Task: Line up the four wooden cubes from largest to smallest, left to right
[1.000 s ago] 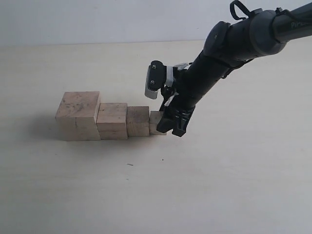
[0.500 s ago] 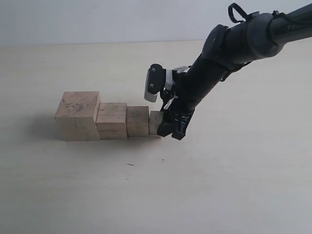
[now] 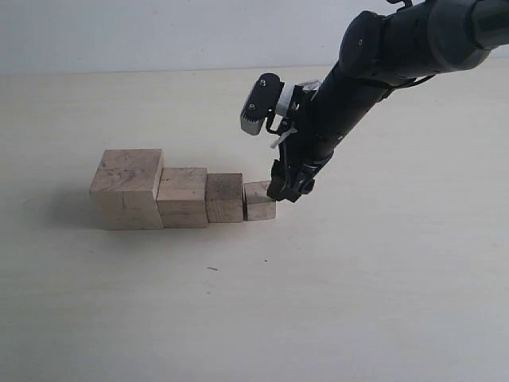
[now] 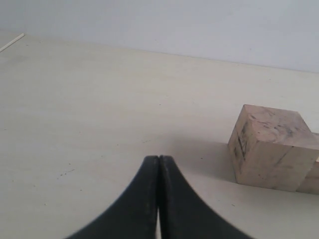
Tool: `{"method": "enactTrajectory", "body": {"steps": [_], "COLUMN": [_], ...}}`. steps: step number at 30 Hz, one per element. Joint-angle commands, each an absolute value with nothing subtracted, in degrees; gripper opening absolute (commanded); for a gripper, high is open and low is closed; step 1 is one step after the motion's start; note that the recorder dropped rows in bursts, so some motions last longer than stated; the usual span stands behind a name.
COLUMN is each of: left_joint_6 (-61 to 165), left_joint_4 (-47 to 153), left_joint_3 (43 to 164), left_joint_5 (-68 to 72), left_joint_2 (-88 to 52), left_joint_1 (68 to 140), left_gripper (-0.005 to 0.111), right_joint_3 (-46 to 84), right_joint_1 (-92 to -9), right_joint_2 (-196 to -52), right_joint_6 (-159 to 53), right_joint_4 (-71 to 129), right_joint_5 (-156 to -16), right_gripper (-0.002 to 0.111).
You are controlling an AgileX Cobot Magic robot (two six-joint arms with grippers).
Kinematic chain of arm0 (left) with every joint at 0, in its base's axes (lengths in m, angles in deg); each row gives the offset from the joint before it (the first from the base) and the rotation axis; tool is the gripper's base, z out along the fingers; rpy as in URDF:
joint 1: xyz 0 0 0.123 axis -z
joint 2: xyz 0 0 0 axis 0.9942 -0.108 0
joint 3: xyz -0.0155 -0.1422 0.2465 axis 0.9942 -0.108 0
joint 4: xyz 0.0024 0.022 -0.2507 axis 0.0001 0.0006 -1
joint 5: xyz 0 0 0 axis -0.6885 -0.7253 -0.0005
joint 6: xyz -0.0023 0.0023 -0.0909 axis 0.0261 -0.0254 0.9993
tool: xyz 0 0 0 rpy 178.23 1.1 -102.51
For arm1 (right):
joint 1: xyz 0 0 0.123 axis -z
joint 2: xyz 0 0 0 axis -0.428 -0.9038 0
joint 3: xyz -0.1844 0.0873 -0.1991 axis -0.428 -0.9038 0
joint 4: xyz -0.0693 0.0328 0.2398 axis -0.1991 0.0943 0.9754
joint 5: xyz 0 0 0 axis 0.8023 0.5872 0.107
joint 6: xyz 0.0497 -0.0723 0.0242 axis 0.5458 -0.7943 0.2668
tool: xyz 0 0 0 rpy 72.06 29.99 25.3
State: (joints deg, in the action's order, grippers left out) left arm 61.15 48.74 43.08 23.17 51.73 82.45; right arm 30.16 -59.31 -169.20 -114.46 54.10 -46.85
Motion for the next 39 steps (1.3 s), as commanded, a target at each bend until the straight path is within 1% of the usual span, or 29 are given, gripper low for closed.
{"method": "enactTrajectory", "body": {"steps": [1,4,12,14,22,31,39], "left_joint_6": [61.1,61.1,61.1,61.1,61.1,61.1,61.1], "left_joint_4": [48.6,48.6,48.6,48.6,48.6,48.6,48.6], "left_joint_3": [42.9,42.9,42.9,42.9,42.9,42.9,42.9], "left_joint_5": [22.6,22.6,22.6,22.6,22.6,22.6,22.6], "left_joint_2": [52.1,52.1,52.1,52.1,52.1,52.1,52.1], "left_joint_1": [82.8,82.8,82.8,82.8,82.8,82.8,82.8], "left_gripper": [0.0,0.0,0.0,0.0,0.0,0.0,0.0], "right_joint_3": [30.1,30.1,30.1,30.1,30.1,30.1,30.1], "right_joint_1": [-59.3,-59.3,-59.3,-59.3,-59.3,-59.3,-59.3], "right_joint_2": [-168.3,-168.3,-168.5,-169.0,-172.7,-172.7,-172.7], "right_joint_6": [-103.4,-102.7,-101.8,-101.8,-101.8,-103.8,-103.8], "right_joint_4": [47.9,47.9,47.9,48.5,50.5,56.2,56.3], "right_joint_5": [-46.9,-46.4,-45.1,-45.1,-45.1,-45.4,-45.4], "right_gripper": [0.049,0.039,0.022,0.019,0.019,0.019,0.019]}}
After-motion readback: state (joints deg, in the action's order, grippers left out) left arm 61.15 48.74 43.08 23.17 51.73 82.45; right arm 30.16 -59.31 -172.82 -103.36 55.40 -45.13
